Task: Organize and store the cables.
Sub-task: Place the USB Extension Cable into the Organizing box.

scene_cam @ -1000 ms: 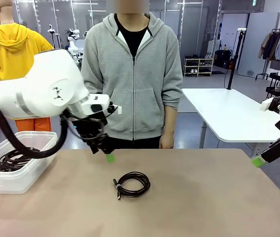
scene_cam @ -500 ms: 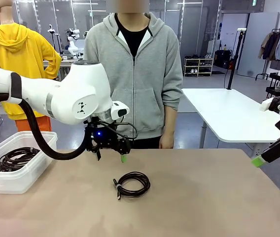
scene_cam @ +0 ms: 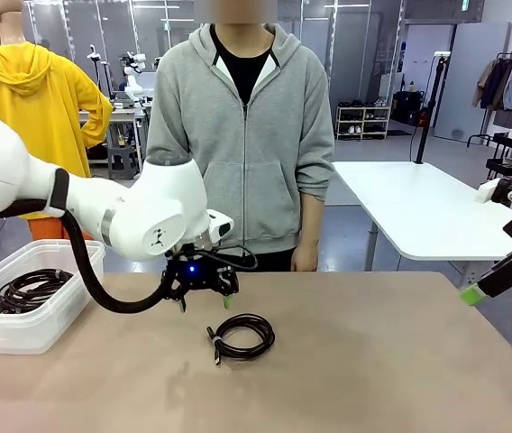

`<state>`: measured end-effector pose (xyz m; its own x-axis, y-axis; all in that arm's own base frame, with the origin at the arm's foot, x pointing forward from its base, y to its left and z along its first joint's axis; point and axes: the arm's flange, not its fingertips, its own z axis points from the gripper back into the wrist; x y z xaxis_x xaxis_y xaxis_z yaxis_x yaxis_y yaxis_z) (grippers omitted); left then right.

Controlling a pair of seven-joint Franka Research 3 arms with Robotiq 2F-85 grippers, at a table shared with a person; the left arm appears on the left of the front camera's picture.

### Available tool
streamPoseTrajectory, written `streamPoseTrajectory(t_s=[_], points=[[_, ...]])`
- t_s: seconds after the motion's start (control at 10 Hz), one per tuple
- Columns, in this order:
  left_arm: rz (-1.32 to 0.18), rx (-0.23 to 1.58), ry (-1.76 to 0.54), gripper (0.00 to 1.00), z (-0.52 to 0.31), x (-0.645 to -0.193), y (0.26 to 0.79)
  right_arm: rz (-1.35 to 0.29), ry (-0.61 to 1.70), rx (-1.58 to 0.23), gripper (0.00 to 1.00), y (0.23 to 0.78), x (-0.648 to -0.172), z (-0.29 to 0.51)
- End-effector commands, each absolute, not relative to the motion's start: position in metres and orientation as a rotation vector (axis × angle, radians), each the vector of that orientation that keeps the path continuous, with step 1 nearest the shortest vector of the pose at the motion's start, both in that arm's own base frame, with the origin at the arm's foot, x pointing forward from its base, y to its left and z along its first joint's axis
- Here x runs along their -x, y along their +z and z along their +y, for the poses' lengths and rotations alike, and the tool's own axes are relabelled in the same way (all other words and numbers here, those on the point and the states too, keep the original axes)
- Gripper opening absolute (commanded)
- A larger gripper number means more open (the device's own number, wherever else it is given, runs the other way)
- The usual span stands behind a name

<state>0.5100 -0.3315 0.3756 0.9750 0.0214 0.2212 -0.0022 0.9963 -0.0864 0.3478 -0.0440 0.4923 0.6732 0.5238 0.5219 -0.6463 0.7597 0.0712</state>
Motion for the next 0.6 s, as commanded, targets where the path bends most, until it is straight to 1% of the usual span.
streamPoseTrajectory(t_s=[0.0,0.3,0.5], points=[[-0.191,0.12,0.033,1.0,-0.347,-0.521,0.359,-0.503,0.66,-0.258,1.0,0.493,-0.347,-0.044],[-0.116,0.16,0.066,1.0,-0.35,-0.518,0.333,-0.503,0.66,-0.258,1.0,0.493,-0.347,-0.044],[-0.083,0.141,0.062,1.0,-0.355,-0.518,0.323,-0.503,0.66,-0.258,1.0,0.493,-0.347,-0.044]])
